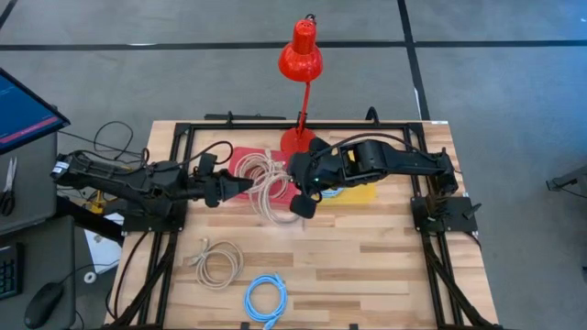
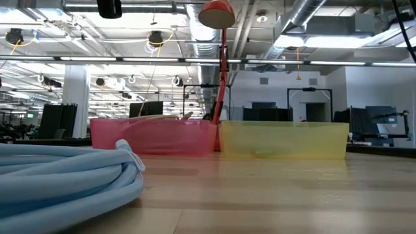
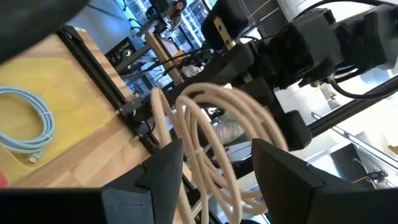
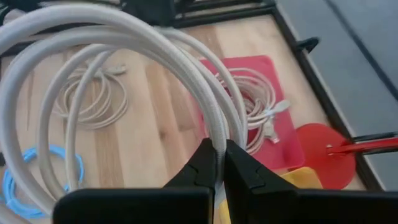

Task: Sort HDMI cables
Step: Put the brown HDMI cable into the red bin

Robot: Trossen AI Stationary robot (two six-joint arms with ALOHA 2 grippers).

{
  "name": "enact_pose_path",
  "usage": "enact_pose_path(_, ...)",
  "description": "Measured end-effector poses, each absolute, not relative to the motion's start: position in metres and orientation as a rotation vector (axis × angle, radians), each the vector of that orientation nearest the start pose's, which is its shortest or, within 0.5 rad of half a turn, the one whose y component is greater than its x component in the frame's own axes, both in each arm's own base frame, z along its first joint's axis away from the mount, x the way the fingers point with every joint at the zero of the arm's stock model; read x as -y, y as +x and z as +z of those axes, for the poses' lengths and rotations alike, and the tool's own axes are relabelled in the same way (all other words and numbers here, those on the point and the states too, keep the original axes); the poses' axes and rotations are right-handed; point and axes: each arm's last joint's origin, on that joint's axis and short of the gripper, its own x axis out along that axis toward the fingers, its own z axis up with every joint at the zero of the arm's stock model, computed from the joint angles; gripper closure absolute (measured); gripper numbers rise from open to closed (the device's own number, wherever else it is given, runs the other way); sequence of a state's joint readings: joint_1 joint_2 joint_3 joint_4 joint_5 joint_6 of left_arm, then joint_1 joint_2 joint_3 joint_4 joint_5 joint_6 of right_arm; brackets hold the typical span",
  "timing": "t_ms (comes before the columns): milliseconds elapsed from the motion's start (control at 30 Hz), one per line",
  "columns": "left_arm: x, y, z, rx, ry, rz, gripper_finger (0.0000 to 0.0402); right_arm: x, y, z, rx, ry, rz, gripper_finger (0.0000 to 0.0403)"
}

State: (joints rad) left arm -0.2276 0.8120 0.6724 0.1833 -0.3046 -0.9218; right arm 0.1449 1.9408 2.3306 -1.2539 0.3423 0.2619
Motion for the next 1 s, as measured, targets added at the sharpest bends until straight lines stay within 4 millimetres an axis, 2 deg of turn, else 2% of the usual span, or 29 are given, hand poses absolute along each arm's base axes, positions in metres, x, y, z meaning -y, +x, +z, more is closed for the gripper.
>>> enact_pose_path(433, 0.033, 0.182, 0.325, 0.079, -0.934, 0.050, 0.0211, -0.052, 0.365, 0.445, -0.722, 0.048, -0.267, 0.0403)
enact_pose_path(600, 0.033, 0.182, 0.327, 0.096, -0.938, 0.042, 0.0211, -0.049, 0.371, 0.449, -0.655, 0.056, -0.280, 0.0403)
enact_pose_path(767, 0.033, 0.182, 0.327, 0.103, -0.940, 0.038, 0.0213, -0.046, 0.379, 0.441, -0.676, 0.054, -0.296, 0.0403)
enact_pose_path(867, 0.033, 0.182, 0.327, 0.104, -0.941, 0.038, 0.0233, -0.043, 0.383, 0.438, -0.679, 0.055, -0.306, 0.0402)
enact_pose_path(1000, 0.034, 0.182, 0.328, 0.098, -0.921, 0.020, 0.0295, -0.041, 0.384, 0.437, -0.685, 0.055, -0.312, 0.0401)
